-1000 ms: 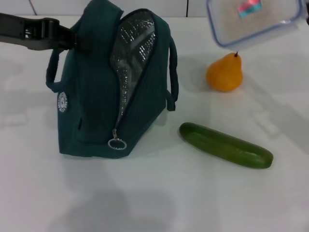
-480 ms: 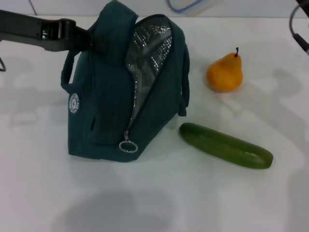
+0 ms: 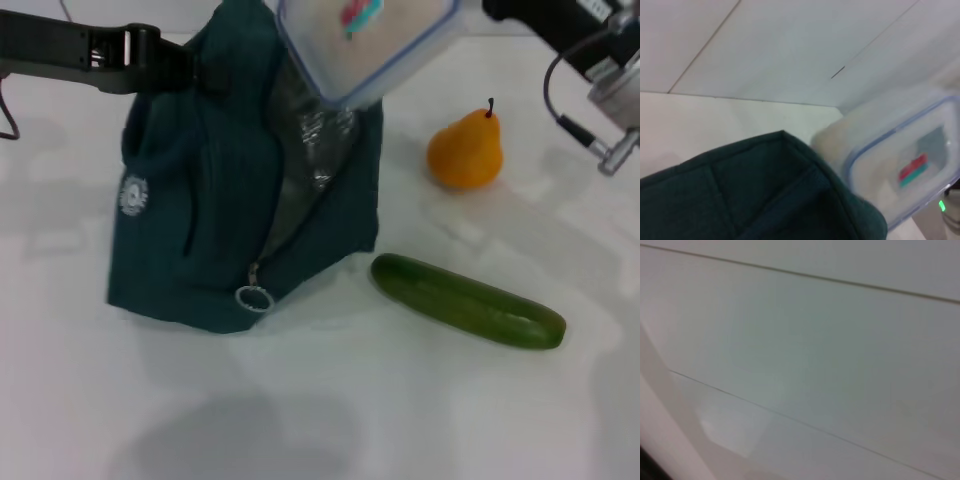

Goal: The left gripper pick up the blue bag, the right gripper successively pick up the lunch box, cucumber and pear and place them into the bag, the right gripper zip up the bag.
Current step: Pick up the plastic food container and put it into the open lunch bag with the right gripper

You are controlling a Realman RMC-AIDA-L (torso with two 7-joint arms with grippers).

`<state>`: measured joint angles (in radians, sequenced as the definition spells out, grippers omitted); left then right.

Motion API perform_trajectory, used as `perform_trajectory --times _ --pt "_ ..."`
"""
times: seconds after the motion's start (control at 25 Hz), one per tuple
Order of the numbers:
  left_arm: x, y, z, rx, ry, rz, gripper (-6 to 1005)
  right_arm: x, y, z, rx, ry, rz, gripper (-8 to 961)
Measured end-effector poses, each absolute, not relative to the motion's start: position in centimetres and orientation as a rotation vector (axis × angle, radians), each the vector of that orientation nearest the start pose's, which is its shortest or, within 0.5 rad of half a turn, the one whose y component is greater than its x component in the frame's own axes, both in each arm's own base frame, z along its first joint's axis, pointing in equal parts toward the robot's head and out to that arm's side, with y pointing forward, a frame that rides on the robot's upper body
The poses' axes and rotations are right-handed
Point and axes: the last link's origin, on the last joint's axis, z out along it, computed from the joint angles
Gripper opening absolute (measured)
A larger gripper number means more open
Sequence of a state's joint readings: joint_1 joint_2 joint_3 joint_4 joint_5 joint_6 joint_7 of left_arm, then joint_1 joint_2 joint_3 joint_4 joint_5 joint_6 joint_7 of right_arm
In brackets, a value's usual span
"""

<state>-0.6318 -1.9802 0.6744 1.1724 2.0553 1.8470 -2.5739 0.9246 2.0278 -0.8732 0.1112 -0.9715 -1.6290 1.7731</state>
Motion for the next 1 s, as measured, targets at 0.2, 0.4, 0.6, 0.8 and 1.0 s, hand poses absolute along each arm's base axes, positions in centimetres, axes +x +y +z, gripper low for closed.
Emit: perform_trajectory --times 0.2,0.4,0.6,0.8,1.0 --pt "-18.6 35.7 11.0 -2.576 -1.529 -0.656 56 15.0 38.1 -2.4 -2.119 1.602 1.904 159" --pt "-18.9 35.6 10.4 -2.589 -1.546 -0.673 56 15.7 37.9 -2.6 -2.113 1.606 1.876 164" --pt "-18.7 35.5 9.6 -2.605 -1.547 -0.69 57 15.3 37.8 -2.5 -2.136 1.581 1.889 169" --pt "-18.4 35.7 9.0 -2.607 -1.538 -0.705 58 14.9 37.5 -2.4 -2.173 1.564 1.915 174" --pt "-18.3 35.7 8.8 -2.601 -1.538 -0.729 58 14.7 37.2 -2.1 -2.188 1.539 1.955 180"
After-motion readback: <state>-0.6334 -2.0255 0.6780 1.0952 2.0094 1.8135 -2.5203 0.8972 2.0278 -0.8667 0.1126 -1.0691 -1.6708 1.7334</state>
